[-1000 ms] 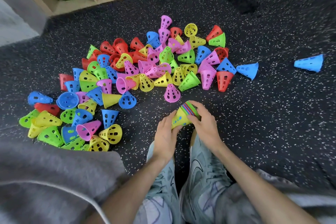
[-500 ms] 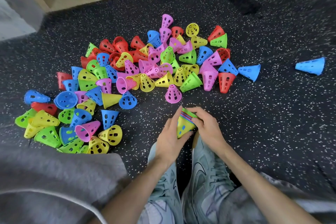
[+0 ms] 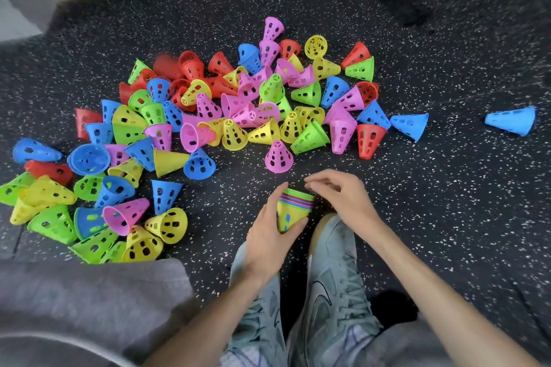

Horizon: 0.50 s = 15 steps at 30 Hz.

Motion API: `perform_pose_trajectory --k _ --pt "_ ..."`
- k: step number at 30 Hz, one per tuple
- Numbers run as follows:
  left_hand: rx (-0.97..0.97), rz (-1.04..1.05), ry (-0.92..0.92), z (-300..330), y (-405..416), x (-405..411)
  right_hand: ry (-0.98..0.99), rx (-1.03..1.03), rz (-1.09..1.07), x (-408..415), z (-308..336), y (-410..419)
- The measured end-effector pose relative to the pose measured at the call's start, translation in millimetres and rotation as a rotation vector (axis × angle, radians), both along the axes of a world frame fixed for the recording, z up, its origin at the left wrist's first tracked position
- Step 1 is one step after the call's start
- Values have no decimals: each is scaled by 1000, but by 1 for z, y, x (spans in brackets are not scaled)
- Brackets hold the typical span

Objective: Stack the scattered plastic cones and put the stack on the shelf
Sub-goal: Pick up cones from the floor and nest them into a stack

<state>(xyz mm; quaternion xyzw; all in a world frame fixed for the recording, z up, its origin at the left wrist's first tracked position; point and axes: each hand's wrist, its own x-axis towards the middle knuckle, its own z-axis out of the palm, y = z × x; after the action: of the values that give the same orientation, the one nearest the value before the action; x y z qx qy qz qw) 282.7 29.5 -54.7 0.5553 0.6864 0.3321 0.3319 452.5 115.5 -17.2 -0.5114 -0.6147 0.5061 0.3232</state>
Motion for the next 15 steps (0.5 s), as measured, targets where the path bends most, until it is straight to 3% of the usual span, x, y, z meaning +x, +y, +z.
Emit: perform_pose_trajectory --k 4,10,15 --pt "-32 0 -15 -7 1 0 -78 54 -135 33 8 37" --pt "-74 26 -59 -14 3 2 -361 128 -279 98 13 93" --pt "-104 54 -29 -19 5 4 -521 85 -226 125 -12 120"
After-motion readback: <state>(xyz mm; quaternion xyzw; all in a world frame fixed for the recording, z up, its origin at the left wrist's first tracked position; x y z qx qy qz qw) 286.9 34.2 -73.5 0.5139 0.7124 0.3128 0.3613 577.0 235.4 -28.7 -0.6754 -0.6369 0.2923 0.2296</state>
